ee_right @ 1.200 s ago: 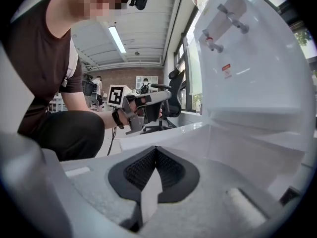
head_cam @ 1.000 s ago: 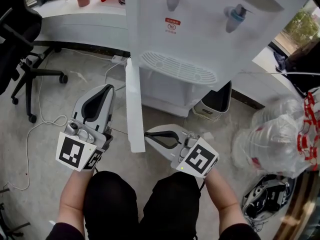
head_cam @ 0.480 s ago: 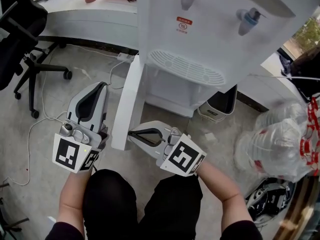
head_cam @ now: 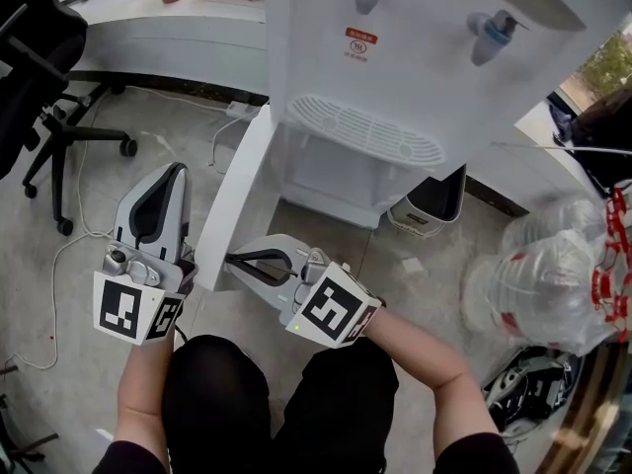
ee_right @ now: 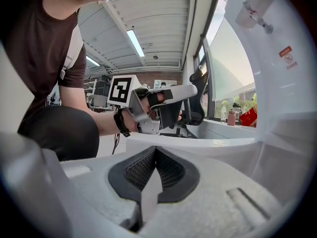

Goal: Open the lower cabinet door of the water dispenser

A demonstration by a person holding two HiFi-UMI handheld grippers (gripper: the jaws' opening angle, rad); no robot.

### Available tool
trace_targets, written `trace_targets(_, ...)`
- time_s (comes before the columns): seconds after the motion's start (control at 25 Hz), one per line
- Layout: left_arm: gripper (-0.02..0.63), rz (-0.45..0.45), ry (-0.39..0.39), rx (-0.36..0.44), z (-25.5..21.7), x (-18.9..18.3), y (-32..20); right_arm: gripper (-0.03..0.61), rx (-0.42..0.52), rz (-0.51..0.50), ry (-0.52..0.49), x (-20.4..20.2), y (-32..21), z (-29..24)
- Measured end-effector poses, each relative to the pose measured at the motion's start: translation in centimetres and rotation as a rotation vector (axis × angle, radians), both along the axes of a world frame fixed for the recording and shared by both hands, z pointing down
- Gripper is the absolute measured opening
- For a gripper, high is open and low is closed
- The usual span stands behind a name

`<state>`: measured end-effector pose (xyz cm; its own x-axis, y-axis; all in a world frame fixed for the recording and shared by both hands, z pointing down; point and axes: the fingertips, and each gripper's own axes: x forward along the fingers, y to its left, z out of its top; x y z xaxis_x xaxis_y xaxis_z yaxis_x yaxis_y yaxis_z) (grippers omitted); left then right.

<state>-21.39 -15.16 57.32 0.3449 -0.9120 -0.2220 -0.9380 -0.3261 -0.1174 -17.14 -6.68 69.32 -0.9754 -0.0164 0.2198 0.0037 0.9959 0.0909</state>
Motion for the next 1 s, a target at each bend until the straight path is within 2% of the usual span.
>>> trace_targets(0.2,0.011,0.006,-0.01,-0.007,0.2,0.0,-0.6,0.005,0.055,0.02,0.014,0.6,-0.3,-0.1)
trace_targets(0.32,0.011,0.019,-0.028,-0.012,0.1,0.2,-1.0,0.005,0.06,0.04,0.06,2.1,-1.1,0.3)
trace_targets(0.56,0.009,0.067,-0.128,-0.01,-2.7,1.0,-2.7,0.004,0.085,0.148,0.079,5.9,-3.6,-2.6)
trace_targets(0.64,0.008,0.116,-0.127,-0.023,-4.4,2.0,-3.6,0.004,0.081,0.219,0.026,7.6,-4.9,-5.4)
trace_targets(0.76,0.008,0.169,-0.128,-0.034,-7.1,4.4,-4.1,0.004,0.004,0.37,-0.242,10.0,-7.6,-12.9)
trace_targets(0.8,0.008,0.177,-0.129,-0.034,-8.0,5.1,-4.1,0.003,-0.001,0.412,-0.273,11.0,-8.3,-14.7)
trace_targets(1.0,0.008,0.218,-0.128,-0.045,-12.2,8.8,-4.6,0.003,-0.017,0.575,-0.25,16.5,-9.9,-18.7)
